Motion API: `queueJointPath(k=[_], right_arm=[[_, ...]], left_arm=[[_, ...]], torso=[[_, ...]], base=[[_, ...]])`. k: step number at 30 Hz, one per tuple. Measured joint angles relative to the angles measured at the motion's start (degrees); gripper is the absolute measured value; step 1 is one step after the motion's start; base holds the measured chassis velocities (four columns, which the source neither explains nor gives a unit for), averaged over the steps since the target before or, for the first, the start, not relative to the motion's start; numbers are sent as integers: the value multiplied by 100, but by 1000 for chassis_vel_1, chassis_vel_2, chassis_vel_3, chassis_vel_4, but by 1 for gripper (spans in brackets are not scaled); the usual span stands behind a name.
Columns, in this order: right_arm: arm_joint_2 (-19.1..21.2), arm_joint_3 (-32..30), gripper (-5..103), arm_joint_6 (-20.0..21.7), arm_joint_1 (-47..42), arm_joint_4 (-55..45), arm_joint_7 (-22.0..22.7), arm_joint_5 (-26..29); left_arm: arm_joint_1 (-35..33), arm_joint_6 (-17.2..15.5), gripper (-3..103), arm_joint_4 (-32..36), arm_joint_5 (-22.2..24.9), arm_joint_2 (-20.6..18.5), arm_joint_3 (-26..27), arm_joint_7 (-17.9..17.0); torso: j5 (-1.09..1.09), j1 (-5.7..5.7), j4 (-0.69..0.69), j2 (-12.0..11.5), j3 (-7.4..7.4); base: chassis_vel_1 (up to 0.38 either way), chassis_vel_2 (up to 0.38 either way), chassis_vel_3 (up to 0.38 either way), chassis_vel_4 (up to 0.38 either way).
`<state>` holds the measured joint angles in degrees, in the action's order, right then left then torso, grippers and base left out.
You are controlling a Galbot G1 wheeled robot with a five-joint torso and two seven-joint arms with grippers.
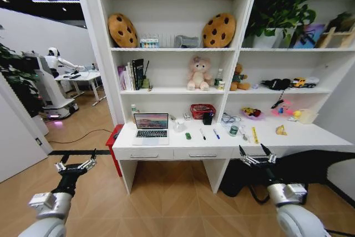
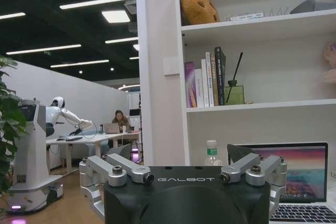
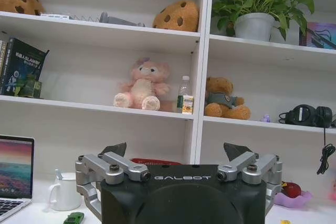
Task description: Organize the objects on the table.
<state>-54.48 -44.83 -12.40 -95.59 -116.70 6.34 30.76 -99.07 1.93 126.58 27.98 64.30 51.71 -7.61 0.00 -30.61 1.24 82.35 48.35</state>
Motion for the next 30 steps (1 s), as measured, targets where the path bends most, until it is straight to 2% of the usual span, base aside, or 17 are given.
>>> queueJointPath(k=[9, 30], right_arm=[[-54, 13, 100, -8, -126, -62, 6, -19], [-25, 74, 100, -107, -67, 13, -10, -150]], left_arm=[[-13, 42, 100, 109, -41, 30, -13, -148], [-14, 91, 100, -37, -140, 95, -79, -154]], torso=[[0, 0, 0, 0, 0], [0, 0, 0, 0, 0]], base=[[0, 0, 0, 0], [0, 0, 0, 0]])
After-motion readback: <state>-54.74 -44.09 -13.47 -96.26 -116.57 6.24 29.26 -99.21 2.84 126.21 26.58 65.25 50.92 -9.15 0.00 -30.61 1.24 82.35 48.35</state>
